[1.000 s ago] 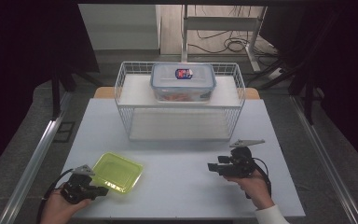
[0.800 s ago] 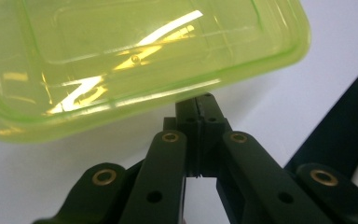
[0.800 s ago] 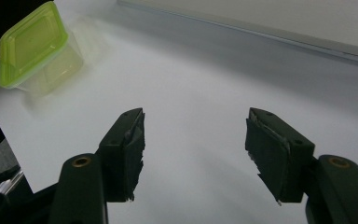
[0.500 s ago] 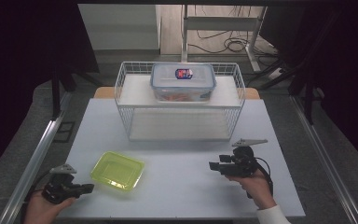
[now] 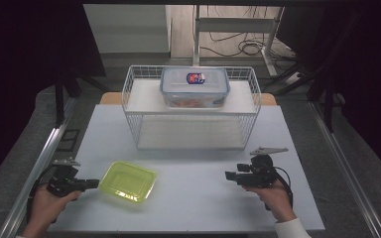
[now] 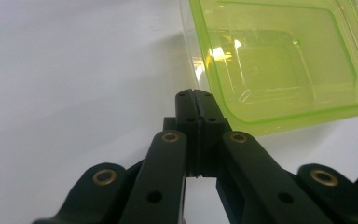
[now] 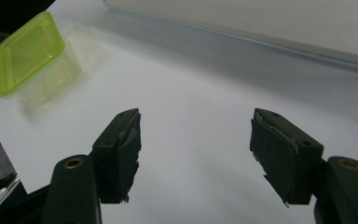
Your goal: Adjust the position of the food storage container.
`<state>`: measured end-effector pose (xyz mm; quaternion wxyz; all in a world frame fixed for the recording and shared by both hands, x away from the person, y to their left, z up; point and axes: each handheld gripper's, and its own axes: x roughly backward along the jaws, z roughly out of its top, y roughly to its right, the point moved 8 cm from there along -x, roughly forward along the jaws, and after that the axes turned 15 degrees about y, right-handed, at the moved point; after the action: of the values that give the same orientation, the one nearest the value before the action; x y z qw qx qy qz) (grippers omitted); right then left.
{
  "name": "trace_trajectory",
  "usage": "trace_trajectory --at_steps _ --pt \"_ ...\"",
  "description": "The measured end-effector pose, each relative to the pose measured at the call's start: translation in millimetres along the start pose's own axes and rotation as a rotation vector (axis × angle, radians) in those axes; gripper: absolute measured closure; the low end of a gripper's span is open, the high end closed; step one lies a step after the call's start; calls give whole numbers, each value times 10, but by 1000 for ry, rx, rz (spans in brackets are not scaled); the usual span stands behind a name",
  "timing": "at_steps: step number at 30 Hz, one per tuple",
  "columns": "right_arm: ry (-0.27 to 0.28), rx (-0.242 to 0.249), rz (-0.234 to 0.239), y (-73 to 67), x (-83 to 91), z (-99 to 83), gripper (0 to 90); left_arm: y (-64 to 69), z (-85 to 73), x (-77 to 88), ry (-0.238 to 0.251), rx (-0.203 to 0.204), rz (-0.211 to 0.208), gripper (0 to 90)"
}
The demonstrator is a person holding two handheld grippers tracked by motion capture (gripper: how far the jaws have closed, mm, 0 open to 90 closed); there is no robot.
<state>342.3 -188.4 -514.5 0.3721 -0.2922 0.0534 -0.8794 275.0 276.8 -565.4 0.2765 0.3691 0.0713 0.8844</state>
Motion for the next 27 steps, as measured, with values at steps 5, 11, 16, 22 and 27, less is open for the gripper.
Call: trace_trajectory --at_steps 5,11,16,22,27 --pt "0 -3 -8 24 7 -2 317 206 3 -92 -5 -15 -47 900" --pt "-3 -4 -3 18 7 -3 315 426 63 -246 -25 -43 -86 900" --pt "-1 -3 -3 17 13 0 315 589 76 -369 -46 -71 -106 899" --pt "-3 -5 -1 19 12 -4 314 731 97 -492 -64 -76 -131 899" --pt "-6 -4 -3 22 7 -6 314 817 117 -596 -58 -57 -171 900"
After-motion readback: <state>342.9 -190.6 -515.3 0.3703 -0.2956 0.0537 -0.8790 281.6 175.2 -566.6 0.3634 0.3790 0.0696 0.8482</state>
